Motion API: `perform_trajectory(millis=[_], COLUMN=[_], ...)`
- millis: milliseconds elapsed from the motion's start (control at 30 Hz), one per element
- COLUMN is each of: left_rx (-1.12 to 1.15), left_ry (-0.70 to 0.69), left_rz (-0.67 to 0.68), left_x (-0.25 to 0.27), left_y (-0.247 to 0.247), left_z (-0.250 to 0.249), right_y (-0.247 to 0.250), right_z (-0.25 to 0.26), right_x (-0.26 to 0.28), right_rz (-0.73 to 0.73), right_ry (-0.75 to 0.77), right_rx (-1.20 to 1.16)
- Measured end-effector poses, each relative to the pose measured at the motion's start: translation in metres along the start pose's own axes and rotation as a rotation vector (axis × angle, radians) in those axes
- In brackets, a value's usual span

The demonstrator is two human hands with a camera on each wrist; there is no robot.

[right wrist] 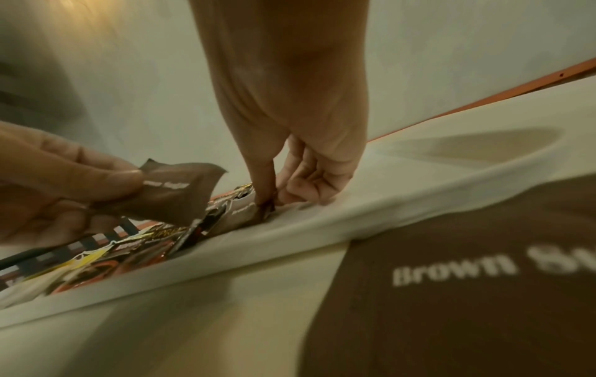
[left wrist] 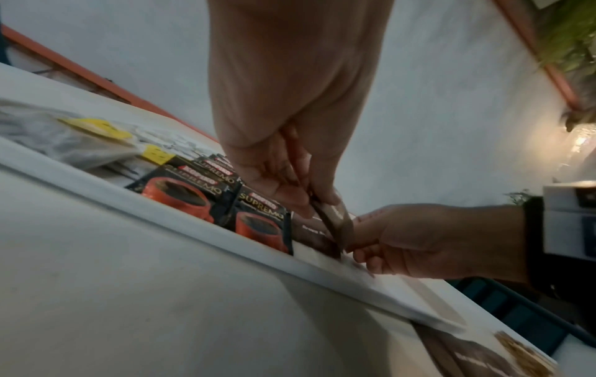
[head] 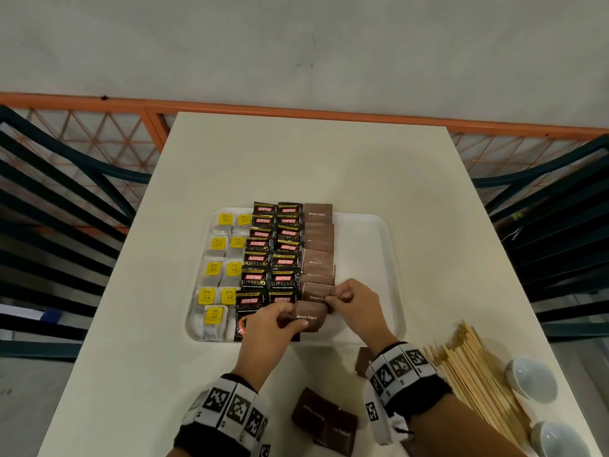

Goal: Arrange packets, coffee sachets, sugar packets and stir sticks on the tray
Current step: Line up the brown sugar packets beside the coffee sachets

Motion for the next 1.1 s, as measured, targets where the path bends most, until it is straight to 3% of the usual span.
perform_trajectory(millis=[200, 467, 633, 700, 800, 933, 1033, 1100], left_rx=[-0.206, -0.219, -0.294, -0.322, -0.393, -0.601, -0.800, -0.876], left_ry=[-0.032, 0.044, -0.097, -0.226, -0.356, -0.411, -0.423, -0.425], left_rz=[-0.027, -0.042, -0.104, -0.028, 0.239, 0.482, 0.549, 0.524], left_x=[-0.006, -0.015, -0.006, 0.005, 0.033, 0.074, 0.090, 0.092], left_y=[-0.011, -0.021, -0.017, -0.024, -0.050, -0.078, -0.090, -0.092], left_z=[-0.012, -0.008, -0.027, -0.041, -0.044, -0.024, -0.008, -0.005], right_y=[0.007, 0.020, 0.034, 0.046, 0.058, 0.054, 0.054, 0.050], right_z=[-0.003, -0.004, -0.006, -0.007, -0.017, -0.030, -0.025, -0.024], right_x=[0.004, 0.020, 0.037, 0.043, 0.053, 0.072, 0.080, 0.085], right_rz=[-0.065, -0.034, 0.069, 0.086, 0.168, 0.293, 0.261, 0.264], right_ry=[-0.013, 0.055, 0.068, 0.084, 0.102, 0.149, 0.185, 0.211], right_rx=[0.012, 0.048, 0.120, 0.195, 0.382, 0.692, 0.748, 0.826])
Point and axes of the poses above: each hand's wrist, its own x-axis away from the middle knuckle, its own y-axis out of the back of the hand, z = x × y, the point moved 10 cm from there along -x, towards the middle knuckle, and after that the axes turned 7 degrees about -x, right-handed, at the moved point
